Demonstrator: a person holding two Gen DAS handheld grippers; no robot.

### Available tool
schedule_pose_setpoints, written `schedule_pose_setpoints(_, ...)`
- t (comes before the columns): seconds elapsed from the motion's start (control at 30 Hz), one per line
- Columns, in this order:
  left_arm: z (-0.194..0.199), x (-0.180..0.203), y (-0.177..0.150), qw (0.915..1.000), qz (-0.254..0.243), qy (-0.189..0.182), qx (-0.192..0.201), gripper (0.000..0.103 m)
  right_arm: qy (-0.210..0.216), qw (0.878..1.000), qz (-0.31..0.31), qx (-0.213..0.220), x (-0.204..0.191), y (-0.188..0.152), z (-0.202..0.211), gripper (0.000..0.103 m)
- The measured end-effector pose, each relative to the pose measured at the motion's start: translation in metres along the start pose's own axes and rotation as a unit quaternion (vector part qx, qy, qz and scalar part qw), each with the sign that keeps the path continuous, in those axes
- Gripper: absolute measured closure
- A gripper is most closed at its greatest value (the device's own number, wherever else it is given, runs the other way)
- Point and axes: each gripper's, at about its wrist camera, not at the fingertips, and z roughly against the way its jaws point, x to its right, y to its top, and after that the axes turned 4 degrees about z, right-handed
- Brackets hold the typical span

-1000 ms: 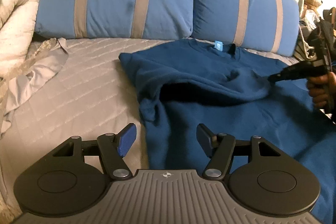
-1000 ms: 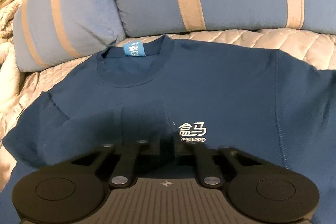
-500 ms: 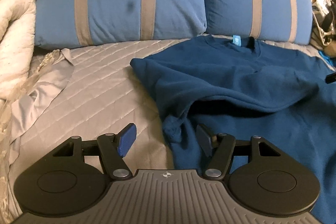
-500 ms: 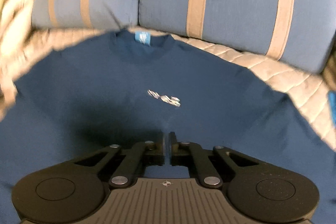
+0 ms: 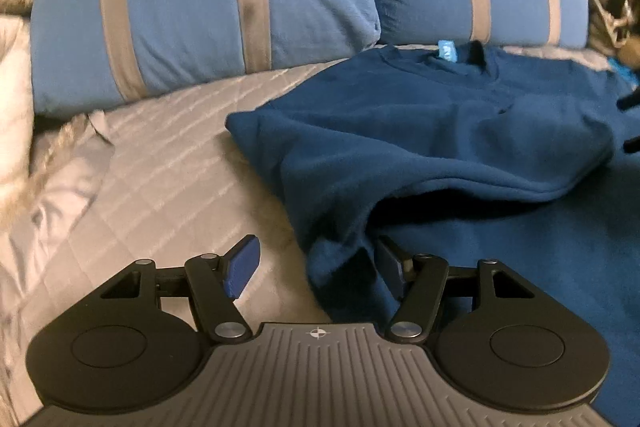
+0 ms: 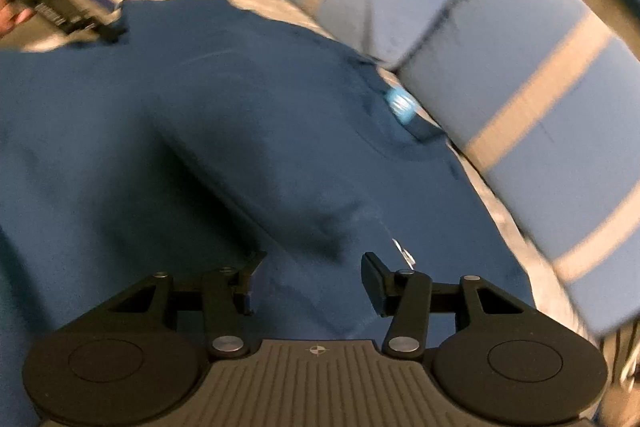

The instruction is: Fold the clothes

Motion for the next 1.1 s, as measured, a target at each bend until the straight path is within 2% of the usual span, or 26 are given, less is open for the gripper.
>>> schedule_pose_setpoints(0.1,-0.007,0.001,-0.003,0.9997,-0.022,0.003,-0.004,0.04,0.001,0.999,0.049,0.002,-0.012,0.01,-0.008,0.05)
schedule_pose_setpoints(0.3,-0.001,-0.005,-0.009,0.9995,-0.028,0.008,0.013,0.039,-0.004,0.993,0.12,-0.006,-0.026,0.013,-0.02,0.054)
schedule_pose_setpoints(0.4,0.003,-0.006,-0.011,0.9984,-0.034,0.032,0.033,0.041,-0.024,0.991,0.133,-0.008,-0.026,0.014,-0.02,0.06)
schedule_pose_setpoints(0.47,0.005,-0.007,-0.012,0.9976,-0.038,0.042,0.041,0.041,-0.038,0.989,0.141,-0.009,-0.026,0.015,-0.02,0.079)
schedule_pose_setpoints(0.5,0.005,-0.007,-0.012,0.9976,-0.04,0.04,0.04,0.042,-0.045,0.988,0.145,-0.01,-0.026,0.015,-0.02,0.082)
schedule_pose_setpoints(0.57,0.005,-0.007,-0.013,0.9977,-0.045,0.035,0.038,0.054,-0.059,0.986,0.154,-0.011,-0.025,0.016,-0.02,0.091)
schedule_pose_setpoints(0.63,0.004,-0.007,-0.013,0.9977,-0.049,0.031,0.036,0.058,-0.072,0.984,0.162,-0.013,-0.025,0.017,-0.02,0.093)
schedule_pose_setpoints(0.7,0.004,-0.007,-0.014,0.9977,-0.053,0.026,0.034,0.059,-0.091,0.98,0.174,-0.014,-0.025,0.018,-0.015,0.093)
schedule_pose_setpoints(0.87,0.003,-0.007,-0.014,0.9978,-0.059,0.011,0.028,0.059,-0.161,0.962,0.218,-0.02,-0.024,0.023,0.027,0.093)
schedule_pose_setpoints(0.93,0.002,-0.006,-0.013,0.9982,-0.056,0.004,0.021,0.057,-0.153,0.962,0.222,-0.034,-0.03,0.018,0.042,0.093)
schedule_pose_setpoints(1.0,0.001,-0.005,-0.013,0.9984,-0.055,0.002,0.017,0.058,-0.118,0.969,0.211,-0.048,-0.041,0.009,0.047,0.091)
schedule_pose_setpoints(1.03,0.002,-0.004,-0.013,0.9984,-0.054,0.004,0.014,0.057,-0.098,0.972,0.205,-0.054,-0.047,0.003,0.048,0.087)
schedule_pose_setpoints(1.1,0.008,-0.002,-0.013,0.9985,-0.053,0.005,0.008,0.055,-0.08,0.98,0.175,-0.055,-0.045,-0.008,0.048,0.065)
